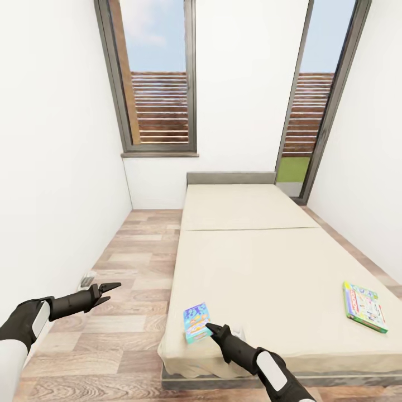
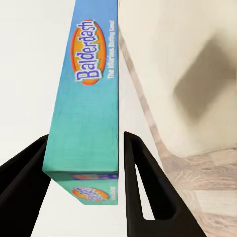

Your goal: Put all the toys in the child's room - the three board games (two on the bed and one on the table), the two jigsaw puzzles on the table, and the tennis ball on the table - inside the toy box on the table in the child's room.

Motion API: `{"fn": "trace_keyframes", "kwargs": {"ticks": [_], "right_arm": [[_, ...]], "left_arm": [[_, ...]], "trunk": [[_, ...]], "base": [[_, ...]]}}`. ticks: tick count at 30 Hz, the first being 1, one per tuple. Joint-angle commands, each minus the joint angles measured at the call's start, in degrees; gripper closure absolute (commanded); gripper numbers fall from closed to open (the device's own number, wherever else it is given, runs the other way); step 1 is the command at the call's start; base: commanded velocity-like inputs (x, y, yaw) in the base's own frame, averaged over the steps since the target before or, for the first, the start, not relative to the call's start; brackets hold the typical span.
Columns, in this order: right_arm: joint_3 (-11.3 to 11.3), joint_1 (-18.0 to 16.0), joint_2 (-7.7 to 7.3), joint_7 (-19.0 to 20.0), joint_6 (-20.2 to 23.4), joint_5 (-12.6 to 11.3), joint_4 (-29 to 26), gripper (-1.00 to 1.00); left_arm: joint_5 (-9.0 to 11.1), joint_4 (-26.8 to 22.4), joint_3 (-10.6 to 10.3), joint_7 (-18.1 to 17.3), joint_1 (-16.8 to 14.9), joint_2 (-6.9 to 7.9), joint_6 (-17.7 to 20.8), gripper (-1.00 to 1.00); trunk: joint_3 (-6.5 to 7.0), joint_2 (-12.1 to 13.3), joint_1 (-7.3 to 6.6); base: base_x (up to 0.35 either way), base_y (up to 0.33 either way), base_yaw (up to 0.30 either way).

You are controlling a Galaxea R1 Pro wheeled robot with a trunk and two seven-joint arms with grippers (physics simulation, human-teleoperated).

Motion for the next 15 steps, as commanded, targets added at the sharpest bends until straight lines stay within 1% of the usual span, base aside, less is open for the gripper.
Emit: {"fn": "trace_keyframes", "kwargs": {"ticks": [1,9,12,15], "right_arm": [[-0.4,0.0,0.06,0.0,0.5,0.0,-0.2,1.00],[0.8,-0.1,-0.26,0.7,0.6,0.0,-1.3,1.00],[1.2,-0.1,-0.34,1.5,0.6,0.0,-2.8,1.00],[2.1,0.0,-0.45,2.7,0.6,0.0,-4.7,1.00]], "left_arm": [[0.1,0.0,0.2,-0.1,0.0,-0.01,0.5,-1.00],[0.1,0.0,0.2,-0.1,-0.1,-0.01,0.5,-1.00],[0.1,-0.1,0.2,-0.1,0.0,-0.01,0.5,-1.00],[0.1,-0.3,0.2,-0.1,0.0,-0.01,0.5,-1.00]], "trunk": [[0.13,0.4,-0.23],[1.56,3.6,-1.99],[2.10,4.8,-2.65],[2.64,6.0,-3.31]], "base": [[0.000,0.000,0.000],[0.000,0.000,0.000],[0.000,0.000,0.000],[0.000,0.000,0.000]]}}
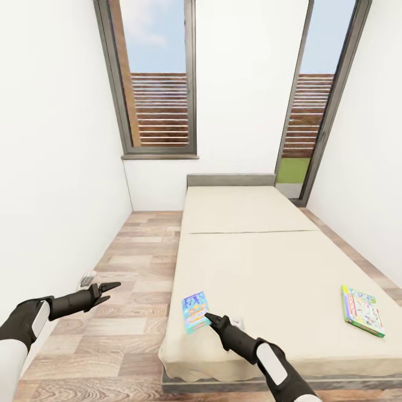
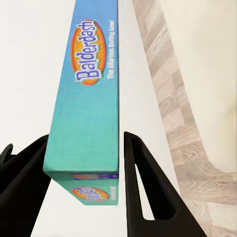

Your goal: Put all the toys in the child's room - the three board games (two on the bed and one on the table), the two jigsaw puzzles on the table, and the tennis ball on the table - inside the toy box on the table in the child's room.

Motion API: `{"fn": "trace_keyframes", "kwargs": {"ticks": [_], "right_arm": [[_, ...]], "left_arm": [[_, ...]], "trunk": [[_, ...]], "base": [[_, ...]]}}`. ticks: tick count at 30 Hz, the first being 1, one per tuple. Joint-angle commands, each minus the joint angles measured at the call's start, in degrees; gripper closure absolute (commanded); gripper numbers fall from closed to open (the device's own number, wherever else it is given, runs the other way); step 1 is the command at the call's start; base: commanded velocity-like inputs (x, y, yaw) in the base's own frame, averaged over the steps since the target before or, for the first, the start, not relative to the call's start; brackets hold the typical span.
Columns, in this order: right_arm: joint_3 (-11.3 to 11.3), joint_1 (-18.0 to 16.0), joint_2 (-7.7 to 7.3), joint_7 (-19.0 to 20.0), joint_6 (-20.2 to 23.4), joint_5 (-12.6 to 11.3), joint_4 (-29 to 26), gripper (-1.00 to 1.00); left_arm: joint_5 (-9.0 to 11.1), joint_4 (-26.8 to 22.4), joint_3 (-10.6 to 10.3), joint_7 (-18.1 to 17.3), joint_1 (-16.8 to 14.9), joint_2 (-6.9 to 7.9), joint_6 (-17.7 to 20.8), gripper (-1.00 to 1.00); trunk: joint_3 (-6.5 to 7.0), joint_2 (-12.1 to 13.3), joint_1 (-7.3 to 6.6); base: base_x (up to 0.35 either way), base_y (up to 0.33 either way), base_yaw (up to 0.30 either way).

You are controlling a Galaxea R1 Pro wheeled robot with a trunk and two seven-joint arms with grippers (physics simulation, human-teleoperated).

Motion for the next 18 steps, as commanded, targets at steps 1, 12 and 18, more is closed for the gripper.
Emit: {"fn": "trace_keyframes", "kwargs": {"ticks": [1,12,18], "right_arm": [[0.6,0.0,-0.02,0.7,0.4,-0.1,-0.9,1.00],[3.5,-0.9,-0.22,4.0,0.3,0.2,-8.0,1.00],[4.2,-0.8,-0.27,4.3,-0.3,0.4,-12.2,1.00]], "left_arm": [[0.1,-0.2,0.1,-0.1,0.0,-0.01,0.5,-1.00],[0.1,-0.5,0.1,-0.2,0.0,-0.78,0.5,-1.00],[0.1,-0.6,0.1,-0.2,-0.1,-0.94,0.6,-1.00]], "trunk": [[0.13,0.4,-0.23],[2.10,4.8,-2.65],[3.18,7.2,-3.96]], "base": [[0.000,0.000,0.000],[0.000,0.000,0.000],[0.000,0.000,0.000]]}}
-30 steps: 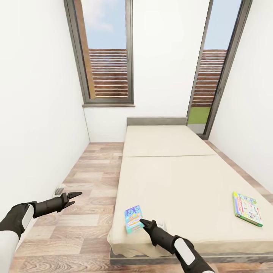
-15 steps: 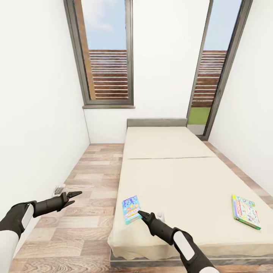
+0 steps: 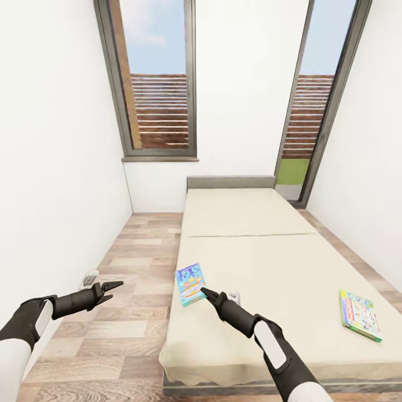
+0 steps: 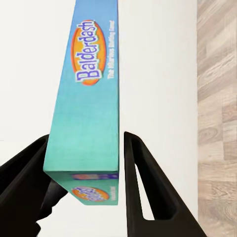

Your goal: Put all the toys in the child's room - the three board games (two on the bed and one on the table), the two jigsaw puzzles on the table, and the tennis ball on the table - inside the toy box on the table in the child's room.

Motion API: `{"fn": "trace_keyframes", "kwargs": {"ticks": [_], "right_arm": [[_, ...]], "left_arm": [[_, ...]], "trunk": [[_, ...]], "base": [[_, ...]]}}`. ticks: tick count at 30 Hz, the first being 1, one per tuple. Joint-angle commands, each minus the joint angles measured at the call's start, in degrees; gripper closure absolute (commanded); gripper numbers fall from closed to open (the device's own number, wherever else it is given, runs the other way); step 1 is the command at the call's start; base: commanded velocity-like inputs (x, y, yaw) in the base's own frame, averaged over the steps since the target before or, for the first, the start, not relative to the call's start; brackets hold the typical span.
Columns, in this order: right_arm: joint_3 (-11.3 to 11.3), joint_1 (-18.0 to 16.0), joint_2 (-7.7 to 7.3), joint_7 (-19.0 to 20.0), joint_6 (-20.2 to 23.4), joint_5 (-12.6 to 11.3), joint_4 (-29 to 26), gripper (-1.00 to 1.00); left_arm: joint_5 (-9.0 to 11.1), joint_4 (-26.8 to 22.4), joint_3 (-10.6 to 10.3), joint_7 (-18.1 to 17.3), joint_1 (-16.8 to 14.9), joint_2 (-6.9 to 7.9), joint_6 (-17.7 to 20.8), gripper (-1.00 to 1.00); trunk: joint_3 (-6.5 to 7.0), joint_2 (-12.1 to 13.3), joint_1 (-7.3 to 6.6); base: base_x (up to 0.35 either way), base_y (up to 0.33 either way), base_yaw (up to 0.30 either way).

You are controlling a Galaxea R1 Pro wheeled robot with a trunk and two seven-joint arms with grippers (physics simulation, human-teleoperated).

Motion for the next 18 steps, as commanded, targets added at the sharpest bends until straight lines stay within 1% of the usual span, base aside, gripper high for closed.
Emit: {"fn": "trace_keyframes", "kwargs": {"ticks": [1,2,5,7,10,11,13,16,17,18], "right_arm": [[0.7,0.1,-0.04,0.0,0.3,0.0,-1.1,1.00],[1.8,0.4,-0.07,0.1,0.2,0.5,-2.5,1.00],[2.7,0.5,-0.09,0.3,0.2,0.8,-4.6,1.00],[2.8,0.5,-0.24,0.4,0.1,1.0,-5.6,1.00],[2.9,0.5,-1.28,0.5,0.0,1.0,-6.5,1.00],[3.0,0.5,-1.86,0.5,-0.1,1.0,-6.8,1.00],[3.0,0.5,-2.37,0.5,-0.1,0.9,-7.0,1.00],[3.0,0.5,-2.67,0.5,-0.1,0.9,-7.2,1.00],[3.0,0.5,-2.83,0.5,-0.1,0.9,-7.3,1.00],[3.0,0.5,-2.87,0.6,-0.2,0.9,-7.3,1.00]], "left_arm": [[0.1,0.0,0.1,-0.1,0.0,0.01,0.7,-1.00],[0.1,0.0,0.1,-0.1,0.0,0.03,0.8,-1.00],[0.1,-0.1,-0.3,-0.2,-0.1,0.07,1.0,-1.00],[0.1,-0.2,-0.5,-0.7,-0.1,0.16,1.4,-1.00],[0.0,-0.4,-0.7,-2.6,-0.1,0.26,2.2,-1.00],[0.0,-0.6,-0.8,-3.9,-0.1,0.33,2.7,-1.00],[0.0,-1.2,-0.9,-5.9,-0.1,0.36,3.7,-1.00],[0.0,-2.0,-1.3,-7.3,-0.1,0.26,4.8,-1.00],[0.0,-2.7,-2.0,-8.0,-0.1,0.15,5.5,-1.00],[0.0,-2.9,-2.3,-8.2,-0.1,0.13,5.7,-1.00]], "trunk": [[0.13,0.4,-0.23],[0.30,0.8,-0.45],[0.84,2.0,-1.11],[1.20,2.8,-1.55],[1.74,4.0,-2.21],[1.92,4.4,-2.43],[2.28,5.2,-2.87],[2.82,6.4,-3.52],[3.00,6.8,-3.74],[3.18,7.2,-3.96]], "base": [[0.000,0.000,0.000],[0.000,0.000,0.000],[0.000,0.000,0.000],[0.000,0.000,0.000],[0.000,0.000,0.000],[0.000,0.000,0.000],[0.000,0.000,0.000],[0.000,0.000,0.000],[0.000,0.000,0.000],[0.000,0.000,0.000]]}}
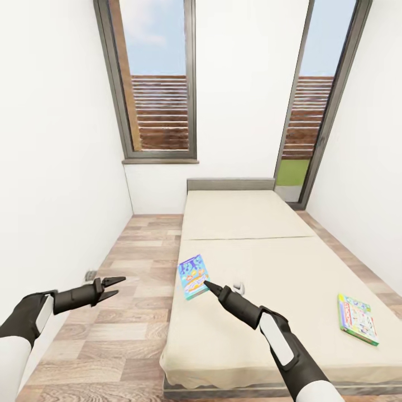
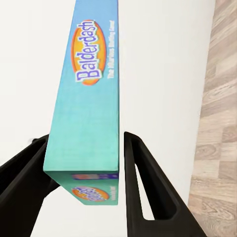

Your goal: Put all the toys in the child's room - the three board games (two on the bed and one on the table), the two jigsaw puzzles on the table, and the tennis ball on the table - inside the toy box on the table in the child's room.

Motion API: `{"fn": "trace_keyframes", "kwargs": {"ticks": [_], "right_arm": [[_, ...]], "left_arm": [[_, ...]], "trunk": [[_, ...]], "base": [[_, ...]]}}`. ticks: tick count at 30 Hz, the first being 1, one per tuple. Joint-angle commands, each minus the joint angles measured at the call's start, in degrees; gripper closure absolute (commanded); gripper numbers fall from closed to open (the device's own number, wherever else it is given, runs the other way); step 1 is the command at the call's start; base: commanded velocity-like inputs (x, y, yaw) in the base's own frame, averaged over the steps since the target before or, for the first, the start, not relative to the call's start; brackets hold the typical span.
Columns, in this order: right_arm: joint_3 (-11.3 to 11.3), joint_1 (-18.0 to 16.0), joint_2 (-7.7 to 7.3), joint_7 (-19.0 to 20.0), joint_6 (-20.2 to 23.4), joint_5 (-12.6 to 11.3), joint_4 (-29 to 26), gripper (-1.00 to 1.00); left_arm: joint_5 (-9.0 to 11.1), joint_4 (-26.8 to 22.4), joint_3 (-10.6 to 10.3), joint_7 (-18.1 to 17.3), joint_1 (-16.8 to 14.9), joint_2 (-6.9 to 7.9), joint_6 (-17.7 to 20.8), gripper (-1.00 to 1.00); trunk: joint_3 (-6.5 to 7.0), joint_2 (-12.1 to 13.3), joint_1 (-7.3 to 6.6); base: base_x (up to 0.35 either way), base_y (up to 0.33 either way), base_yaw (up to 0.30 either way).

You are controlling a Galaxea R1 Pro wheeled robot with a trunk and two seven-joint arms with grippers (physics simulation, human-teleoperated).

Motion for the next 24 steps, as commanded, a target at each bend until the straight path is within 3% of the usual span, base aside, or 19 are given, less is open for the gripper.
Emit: {"fn": "trace_keyframes", "kwargs": {"ticks": [1,7,24], "right_arm": [[0.0,0.0,-0.04,0.0,0.4,-0.4,0.0,1.00],[0.0,0.0,-0.11,0.2,0.4,-0.3,-0.3,1.00],[-0.2,-0.1,-0.48,0.0,0.4,-0.4,-3.9,1.00]], "left_arm": [[0.1,-0.3,-0.5,-0.4,0.0,-0.04,0.7,-1.00],[0.1,-0.7,-1.7,-0.8,-0.1,0.07,1.1,-1.00],[0.1,-0.8,-2.1,-1.0,-0.1,-0.02,1.1,-1.00]], "trunk": [[0.13,0.4,-0.23],[1.20,2.8,-1.55],[4.25,9.6,-5.28]], "base": [[0.000,0.000,0.000],[0.000,0.000,0.000],[0.000,0.000,0.000]]}}
